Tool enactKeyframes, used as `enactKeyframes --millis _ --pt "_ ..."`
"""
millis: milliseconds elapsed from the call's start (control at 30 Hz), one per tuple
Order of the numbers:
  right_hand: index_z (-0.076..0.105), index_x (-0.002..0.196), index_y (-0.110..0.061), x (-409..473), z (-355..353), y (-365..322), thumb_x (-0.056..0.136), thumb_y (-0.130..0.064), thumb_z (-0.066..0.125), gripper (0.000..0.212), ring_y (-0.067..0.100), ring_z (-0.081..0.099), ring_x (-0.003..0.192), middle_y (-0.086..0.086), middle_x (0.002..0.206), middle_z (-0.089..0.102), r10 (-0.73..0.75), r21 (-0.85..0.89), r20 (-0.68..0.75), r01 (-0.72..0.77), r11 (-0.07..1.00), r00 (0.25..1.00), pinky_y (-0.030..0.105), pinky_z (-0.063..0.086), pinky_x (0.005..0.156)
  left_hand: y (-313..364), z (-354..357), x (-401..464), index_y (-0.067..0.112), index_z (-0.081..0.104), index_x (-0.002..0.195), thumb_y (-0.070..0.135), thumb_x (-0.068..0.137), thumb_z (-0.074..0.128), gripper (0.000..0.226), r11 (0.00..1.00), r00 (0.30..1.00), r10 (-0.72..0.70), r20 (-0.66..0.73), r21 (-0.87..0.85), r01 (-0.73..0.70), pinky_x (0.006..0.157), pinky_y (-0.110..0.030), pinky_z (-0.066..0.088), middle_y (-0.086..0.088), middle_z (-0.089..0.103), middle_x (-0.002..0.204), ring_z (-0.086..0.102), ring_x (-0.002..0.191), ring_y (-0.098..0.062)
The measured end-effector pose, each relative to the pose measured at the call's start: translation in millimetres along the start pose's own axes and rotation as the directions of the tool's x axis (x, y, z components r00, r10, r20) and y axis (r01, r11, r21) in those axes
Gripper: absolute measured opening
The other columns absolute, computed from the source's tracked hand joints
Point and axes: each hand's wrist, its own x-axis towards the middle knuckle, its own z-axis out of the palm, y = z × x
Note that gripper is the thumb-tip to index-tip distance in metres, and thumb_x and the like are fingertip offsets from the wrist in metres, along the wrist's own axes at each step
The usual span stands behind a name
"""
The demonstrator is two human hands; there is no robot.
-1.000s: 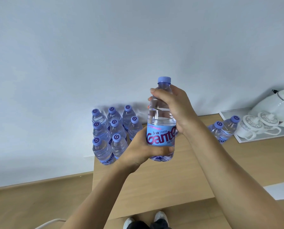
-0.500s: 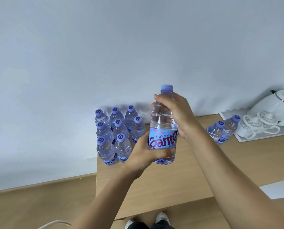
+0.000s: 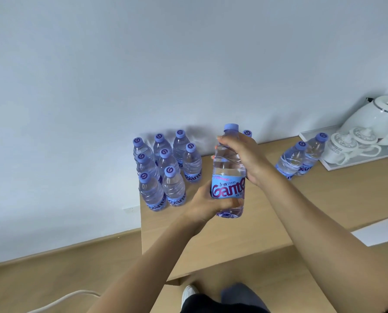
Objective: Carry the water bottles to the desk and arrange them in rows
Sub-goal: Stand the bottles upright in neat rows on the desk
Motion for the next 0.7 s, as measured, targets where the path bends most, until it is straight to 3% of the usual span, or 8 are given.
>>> enactKeyframes --millis 233,433,700 --pt "0.063 0.089 -0.013 -9 -21 17 0.071 -0.036 0.078 0.033 0.035 0.069 0.088 0.011 0.085 0.069 0.017 -0.105 0.078 -0.009 0.994 0.997 0.060 0.052 0.094 -19 23 -7 0.024 0.067 0.105 0.014 0.067 0.083 0.043 1.000 1.000 -0.019 -0.015 -0.004 0.019 0.081 -0.032 0.056 -0.001 0.072 0.095 0.068 0.089 -0.017" --pt "0.063 0.091 -0.013 -25 -40 20 0.071 -0.039 0.079 0.037 0.033 0.069 0.087 0.007 0.080 0.070 0.047 -0.135 0.213 -0.018 0.991 0.976 0.060 0.051 0.097 -31 60 -23 0.007 0.059 0.116 0.007 0.068 0.080 0.052 1.000 0.993 0.005 -0.120 -0.017 -0.007 0.092 -0.050 0.052 -0.008 0.069 0.098 0.065 0.091 -0.024" --pt "0.061 0.091 -0.013 -46 -50 22 0.073 -0.038 0.077 0.034 0.032 0.069 0.084 0.007 0.076 0.071 0.034 -0.154 0.324 0.018 0.988 0.945 0.060 0.050 0.097 -40 93 -45 0.001 0.057 0.117 0.005 0.067 0.078 0.054 0.998 0.971 0.024 -0.238 -0.054 -0.038 0.087 -0.044 0.054 -0.011 0.068 0.097 0.065 0.089 -0.025"
